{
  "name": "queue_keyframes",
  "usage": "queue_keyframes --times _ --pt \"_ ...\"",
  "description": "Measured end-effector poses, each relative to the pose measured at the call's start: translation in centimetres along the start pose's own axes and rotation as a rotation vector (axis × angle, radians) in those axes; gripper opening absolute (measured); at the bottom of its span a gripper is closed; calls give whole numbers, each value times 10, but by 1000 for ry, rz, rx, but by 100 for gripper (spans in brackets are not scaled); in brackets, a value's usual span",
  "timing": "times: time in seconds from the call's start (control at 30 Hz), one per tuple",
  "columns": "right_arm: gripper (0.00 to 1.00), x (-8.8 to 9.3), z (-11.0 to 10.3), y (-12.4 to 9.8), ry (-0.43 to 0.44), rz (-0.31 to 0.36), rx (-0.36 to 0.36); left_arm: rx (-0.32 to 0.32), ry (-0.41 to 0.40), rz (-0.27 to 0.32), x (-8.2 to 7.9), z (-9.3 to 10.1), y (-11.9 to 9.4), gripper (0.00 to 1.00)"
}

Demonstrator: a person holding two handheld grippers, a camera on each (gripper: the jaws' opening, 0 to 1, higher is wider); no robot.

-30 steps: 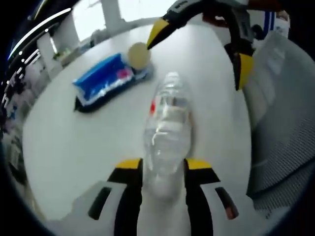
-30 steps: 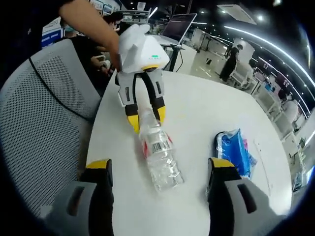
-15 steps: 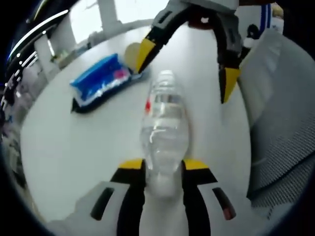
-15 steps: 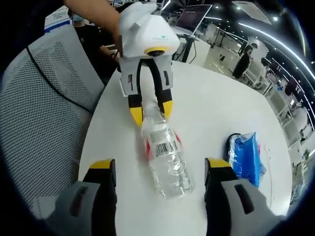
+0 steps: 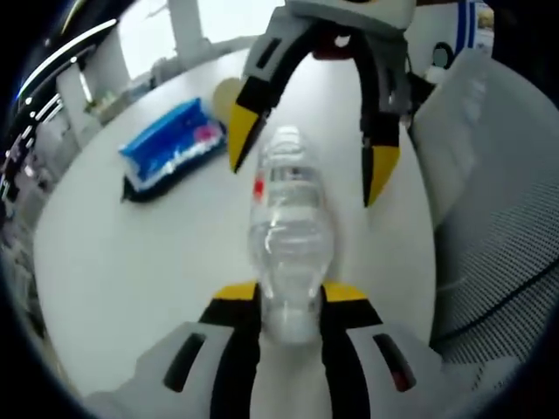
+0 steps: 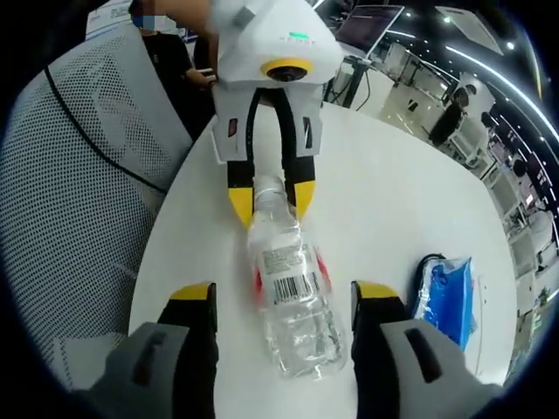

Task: Arrange the tabletop items into an orderly group along one side of the table until the central work area is clear of visible clutter.

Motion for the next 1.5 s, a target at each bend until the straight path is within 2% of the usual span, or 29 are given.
queue_keyframes --times 0.33,0.5,0.87,1.1,1.2,1.37,1.5 --pt "50 -1 -18 5 -35 7 -21 32 11 -17 -4 19 -2 23" --pt "39 -5 -22 2 -74 28 -7 34 25 -25 -9 27 -4 23" --pt "36 -9 -26 -6 -73 60 17 26 49 -78 -16 35 -10 23" --pt "34 -15 -24 -14 -12 85 51 20 104 -104 -23 37 -24 23" --pt "33 -17 -23 -17 4 95 64 22 124 -98 -27 40 -31 23" --pt "32 -18 -21 -28 38 123 89 37 142 -27 -43 45 -46 23" --pt "32 -19 -18 -33 62 134 111 35 165 -5 -53 48 -51 23"
Point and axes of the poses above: the point that each gripper's makers call its tool centre point, and the gripper's own axes: y roughly forward along the fingers, z roughly to its right, x roughly out of its underside, the point moved 1 cm from there along -y, roughly backward along the fingers, and after that the axes turned 15 degrees about x, right-handed, at the moved point
